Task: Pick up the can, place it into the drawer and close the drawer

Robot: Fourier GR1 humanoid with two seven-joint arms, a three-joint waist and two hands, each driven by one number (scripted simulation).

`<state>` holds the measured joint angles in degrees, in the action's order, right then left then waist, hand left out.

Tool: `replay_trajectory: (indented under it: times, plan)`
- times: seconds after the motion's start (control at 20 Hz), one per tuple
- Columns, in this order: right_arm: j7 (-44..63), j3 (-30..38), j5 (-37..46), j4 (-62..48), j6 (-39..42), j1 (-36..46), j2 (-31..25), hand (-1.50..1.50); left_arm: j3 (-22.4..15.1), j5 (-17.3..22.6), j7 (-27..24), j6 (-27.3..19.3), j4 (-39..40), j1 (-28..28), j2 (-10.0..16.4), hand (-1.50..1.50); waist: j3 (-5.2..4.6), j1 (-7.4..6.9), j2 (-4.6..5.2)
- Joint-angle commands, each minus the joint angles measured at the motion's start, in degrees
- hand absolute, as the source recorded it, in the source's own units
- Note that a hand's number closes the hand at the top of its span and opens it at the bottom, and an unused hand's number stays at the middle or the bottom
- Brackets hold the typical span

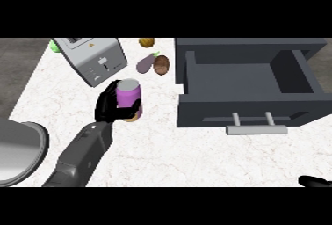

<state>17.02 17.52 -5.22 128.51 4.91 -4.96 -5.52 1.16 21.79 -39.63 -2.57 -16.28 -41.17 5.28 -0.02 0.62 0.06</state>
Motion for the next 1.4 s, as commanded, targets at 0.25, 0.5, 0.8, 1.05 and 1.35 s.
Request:
replay_trajectory:
  times: [0.25, 0.5, 0.8, 1.05, 1.35]
  plan:
    - [-0.01, -2.92, 4.24, 3.11, -0.77, -2.54, 2.26, -1.5, -5.3, -3.65, 14.12, -2.38, -14.74, -4.31, -0.1, 1.5, 0.06, -1.07, -0.45]
    - [1.07, 1.82, -1.04, 1.98, 1.14, -1.32, -1.21, -1.5, -6.5, -3.64, 26.57, -9.6, -24.07, -10.45, -3.53, 1.5, 0.07, -0.84, -0.47]
    - [0.54, 3.6, -2.07, -0.25, 1.11, -0.24, -1.71, -1.5, -8.35, -4.47, 39.03, -12.05, -38.06, -10.65, -2.17, 1.5, 0.05, -0.91, -0.35]
    - [2.96, 1.19, 0.55, 2.94, -0.4, 0.17, -0.72, -1.5, -10.61, -8.44, 47.91, -18.56, -41.06, -16.6, -4.21, 1.5, 0.03, -0.72, -0.31]
    - [-1.01, 0.38, 1.61, -1.36, 0.35, 0.42, 0.27, -1.5, -8.89, -8.18, 50.6, -19.52, -32.89, -27.95, -5.23, 1.5, 0.06, 0.25, 0.06]
